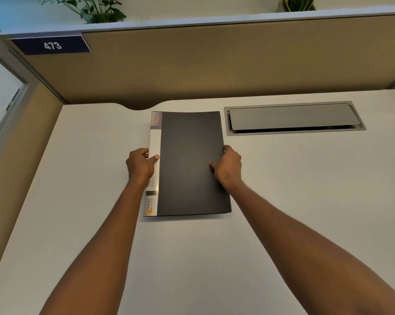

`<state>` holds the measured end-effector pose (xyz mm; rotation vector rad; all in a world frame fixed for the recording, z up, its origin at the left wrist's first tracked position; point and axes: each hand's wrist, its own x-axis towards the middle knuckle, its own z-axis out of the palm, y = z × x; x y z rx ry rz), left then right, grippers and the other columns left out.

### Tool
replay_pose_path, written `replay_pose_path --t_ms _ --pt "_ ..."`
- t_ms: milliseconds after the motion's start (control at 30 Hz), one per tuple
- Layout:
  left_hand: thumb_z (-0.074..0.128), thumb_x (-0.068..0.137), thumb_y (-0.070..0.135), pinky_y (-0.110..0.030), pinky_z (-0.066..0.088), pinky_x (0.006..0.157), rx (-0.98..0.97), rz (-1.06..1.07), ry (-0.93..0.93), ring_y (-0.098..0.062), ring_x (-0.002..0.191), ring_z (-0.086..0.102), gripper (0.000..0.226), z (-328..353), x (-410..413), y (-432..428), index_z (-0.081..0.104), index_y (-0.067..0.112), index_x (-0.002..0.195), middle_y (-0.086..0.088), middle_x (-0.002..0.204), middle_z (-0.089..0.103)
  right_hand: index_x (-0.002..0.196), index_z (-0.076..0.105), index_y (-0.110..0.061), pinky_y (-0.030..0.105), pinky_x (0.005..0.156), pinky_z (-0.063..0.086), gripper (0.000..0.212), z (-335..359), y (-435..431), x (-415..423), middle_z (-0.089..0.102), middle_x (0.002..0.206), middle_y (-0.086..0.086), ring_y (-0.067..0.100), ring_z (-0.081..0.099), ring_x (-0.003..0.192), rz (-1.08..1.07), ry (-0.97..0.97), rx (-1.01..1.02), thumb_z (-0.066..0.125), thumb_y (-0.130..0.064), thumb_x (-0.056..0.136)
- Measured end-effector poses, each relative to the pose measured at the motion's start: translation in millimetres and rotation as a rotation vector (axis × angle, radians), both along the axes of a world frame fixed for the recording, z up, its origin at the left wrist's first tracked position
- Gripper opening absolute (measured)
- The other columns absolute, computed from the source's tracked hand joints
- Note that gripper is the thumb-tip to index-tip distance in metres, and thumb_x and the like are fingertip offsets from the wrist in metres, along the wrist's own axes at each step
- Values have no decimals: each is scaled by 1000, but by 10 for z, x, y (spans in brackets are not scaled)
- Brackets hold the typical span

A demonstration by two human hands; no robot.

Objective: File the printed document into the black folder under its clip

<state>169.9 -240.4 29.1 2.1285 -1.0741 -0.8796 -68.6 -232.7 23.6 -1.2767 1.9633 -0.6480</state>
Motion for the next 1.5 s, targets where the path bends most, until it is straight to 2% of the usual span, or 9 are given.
replay_pose_path --t_ms 333,633,800,933,1100,1200,1300,1400,1500 --pt "74 93 27 -49 54 98 91 -66 -69 -42 112 68 41 -125 -21 -798 65 3 126 -17 133 67 124 59 -7 43 96 54 50 -98 -745 24 66 123 14 35 65 113 -26 68 45 83 -19 82" --pt "73 93 27 -49 53 104 113 -50 -155 -41 113 68 43 -218 -43 -1047 65 0 126 -19 133 66 129 56 -6 43 100 53 50 -163 -937 82 60 129 16 35 63 117 10 105 129 79 -20 87" --pt "71 95 29 -44 54 101 142 -36 -268 -39 113 69 40 -250 -95 -1000 67 0 123 -19 130 68 133 53 -6 44 102 53 46 -190 -883 161 42 147 20 36 58 120 85 288 115 72 -19 93" --pt "68 97 28 -44 53 102 135 -37 -299 -39 117 67 39 -235 -135 -960 66 0 124 -19 132 67 135 52 -9 39 102 48 42 -154 -805 196 46 145 18 35 49 131 163 564 103 65 -19 97" --pt "57 104 28 -45 49 107 79 -99 -434 -38 131 57 45 -220 -212 -793 54 3 141 -18 144 57 143 44 -7 37 105 44 48 -132 -628 249 48 144 13 29 46 133 271 716 -4 57 -24 100" --pt "50 106 29 -46 42 116 54 -153 -473 -36 141 47 50 -229 -270 -607 43 5 150 -17 154 48 151 34 -5 40 114 39 54 -110 -469 285 41 152 14 30 42 139 316 655 -34 46 -31 105" --pt "43 108 33 -46 25 126 37 -245 -538 -35 154 28 59 -249 -328 -381 30 6 158 -15 167 30 155 28 -4 41 119 34 58 -100 -265 282 34 160 14 31 36 145 351 608 -57 39 -32 106" --pt "35 109 36 -48 15 129 28 -321 -617 -32 159 14 60 -225 -421 -83 25 6 160 -13 171 18 158 24 -4 42 122 29 60 -91 20 231 27 165 14 31 29 150 396 581 -56 35 -34 106" --pt "31 109 38 -50 10 129 13 -348 -667 -31 160 10 61 -258 -522 245 21 8 162 -12 172 15 158 21 -4 43 124 25 61 -144 300 149 24 166 14 31 25 152 436 615 -78 30 -36 107"
